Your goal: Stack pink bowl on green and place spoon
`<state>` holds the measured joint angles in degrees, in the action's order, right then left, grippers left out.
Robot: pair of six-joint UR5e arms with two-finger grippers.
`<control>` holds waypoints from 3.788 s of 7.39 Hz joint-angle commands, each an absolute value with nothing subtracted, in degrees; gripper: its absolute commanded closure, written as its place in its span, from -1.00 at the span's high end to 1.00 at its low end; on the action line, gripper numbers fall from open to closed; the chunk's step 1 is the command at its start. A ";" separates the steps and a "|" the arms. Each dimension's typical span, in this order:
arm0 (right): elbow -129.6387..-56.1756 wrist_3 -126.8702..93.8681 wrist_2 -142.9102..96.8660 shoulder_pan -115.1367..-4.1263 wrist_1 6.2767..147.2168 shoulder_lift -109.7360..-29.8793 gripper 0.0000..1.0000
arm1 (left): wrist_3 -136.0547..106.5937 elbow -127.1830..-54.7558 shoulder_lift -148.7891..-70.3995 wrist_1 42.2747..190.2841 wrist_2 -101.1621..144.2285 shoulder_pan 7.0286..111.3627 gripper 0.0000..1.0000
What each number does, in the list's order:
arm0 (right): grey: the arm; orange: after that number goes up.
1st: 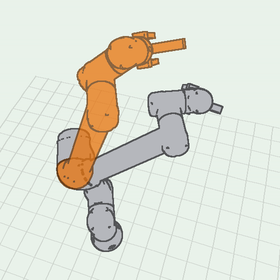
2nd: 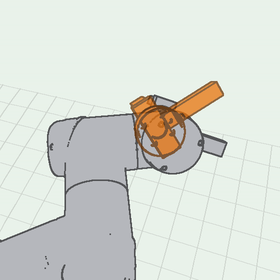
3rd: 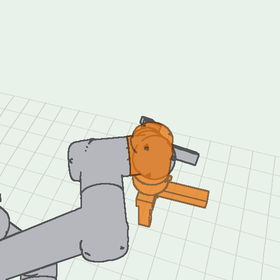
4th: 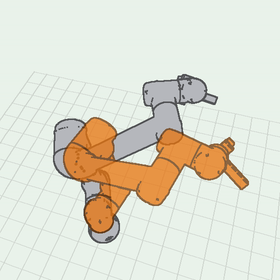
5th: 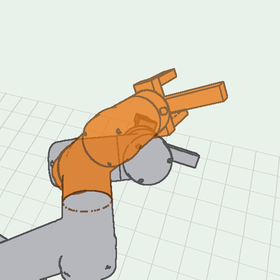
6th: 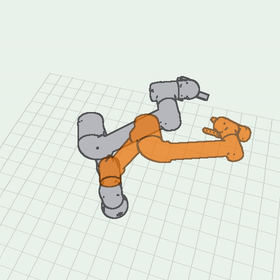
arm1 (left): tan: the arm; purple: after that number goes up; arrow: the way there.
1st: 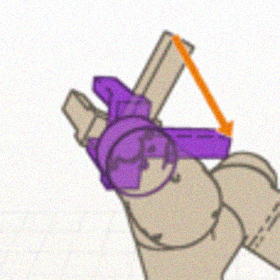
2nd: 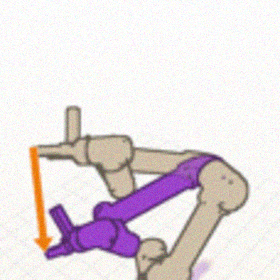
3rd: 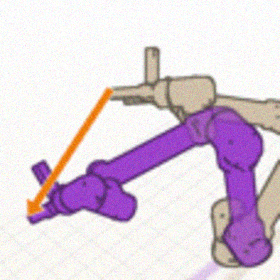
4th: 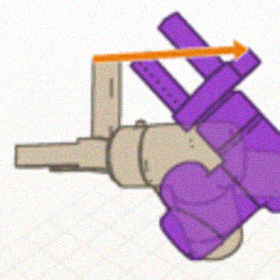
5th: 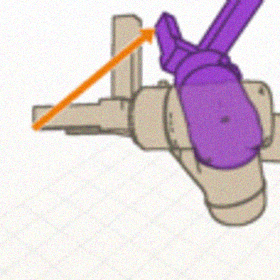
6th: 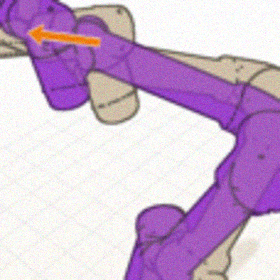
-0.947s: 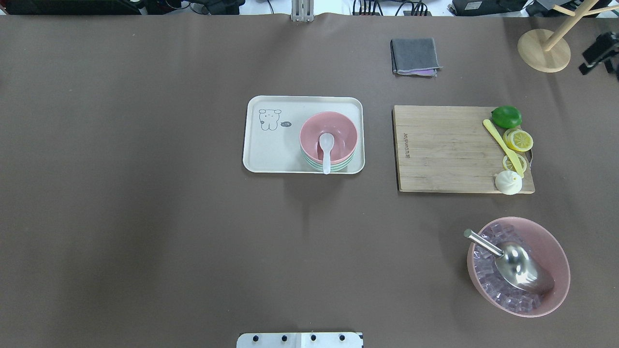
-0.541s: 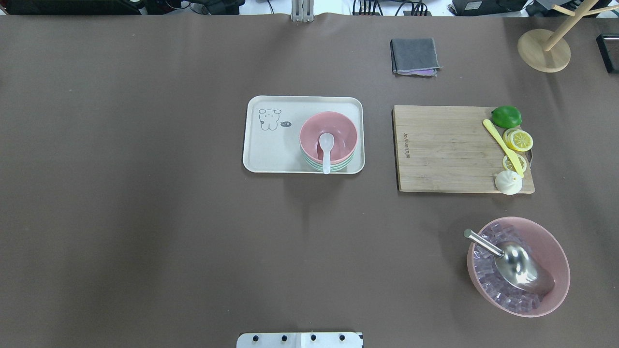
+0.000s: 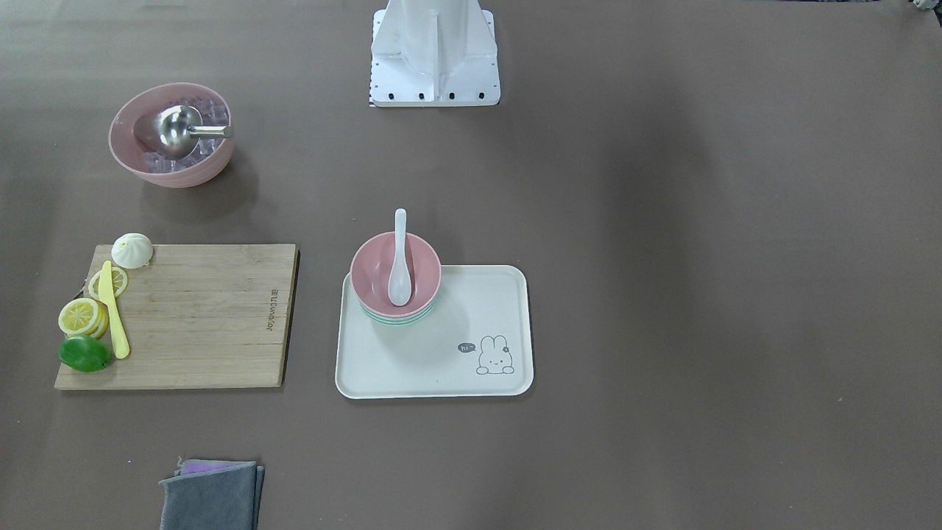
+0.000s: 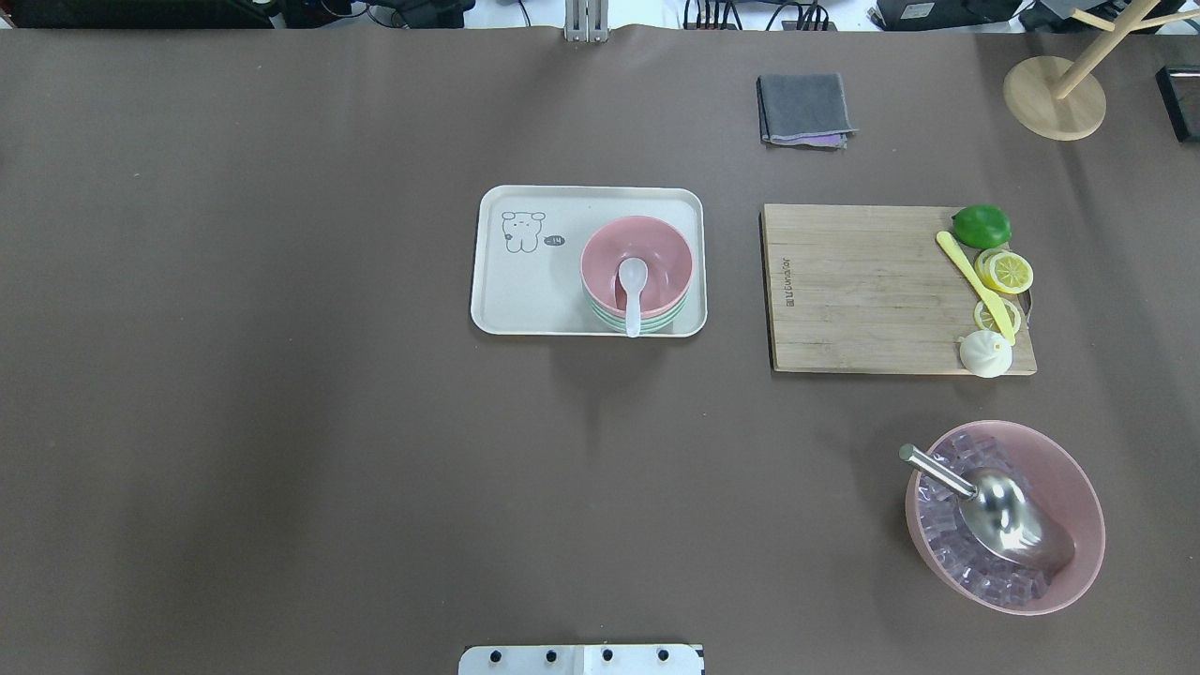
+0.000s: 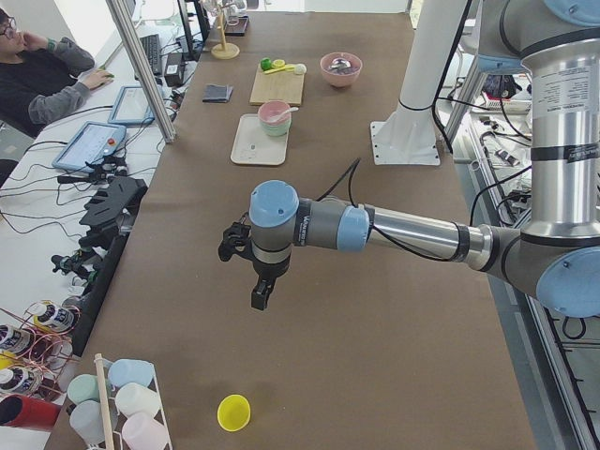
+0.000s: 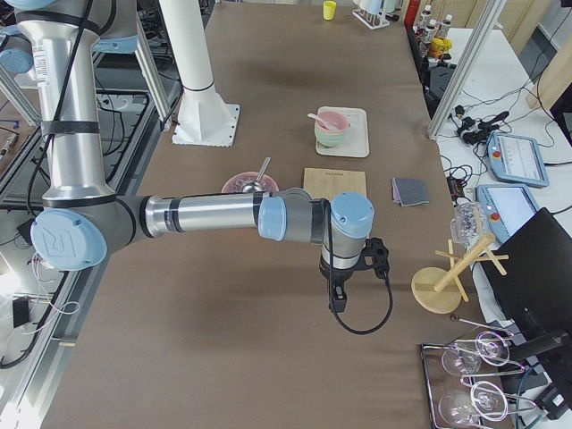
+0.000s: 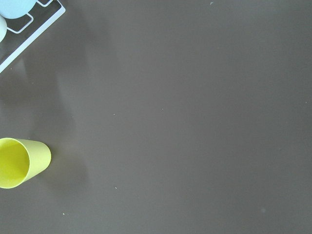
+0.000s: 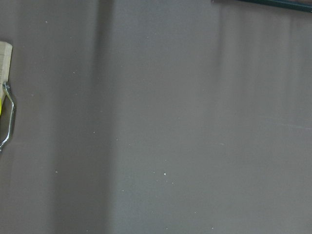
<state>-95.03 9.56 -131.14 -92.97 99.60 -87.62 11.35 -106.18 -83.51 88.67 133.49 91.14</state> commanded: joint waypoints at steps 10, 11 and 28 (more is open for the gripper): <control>-95.81 6.77 -133.77 -92.99 89.96 -95.95 1.00 | 11.25 -104.50 -82.09 89.82 133.07 91.23 0.97; -94.06 6.42 -133.77 -92.99 87.56 -96.24 1.00 | 11.16 -104.50 -82.09 89.82 133.07 91.23 0.97; -104.59 0.18 -135.18 -91.32 101.16 -93.60 1.00 | 11.34 -104.24 -81.65 89.82 133.33 91.23 0.97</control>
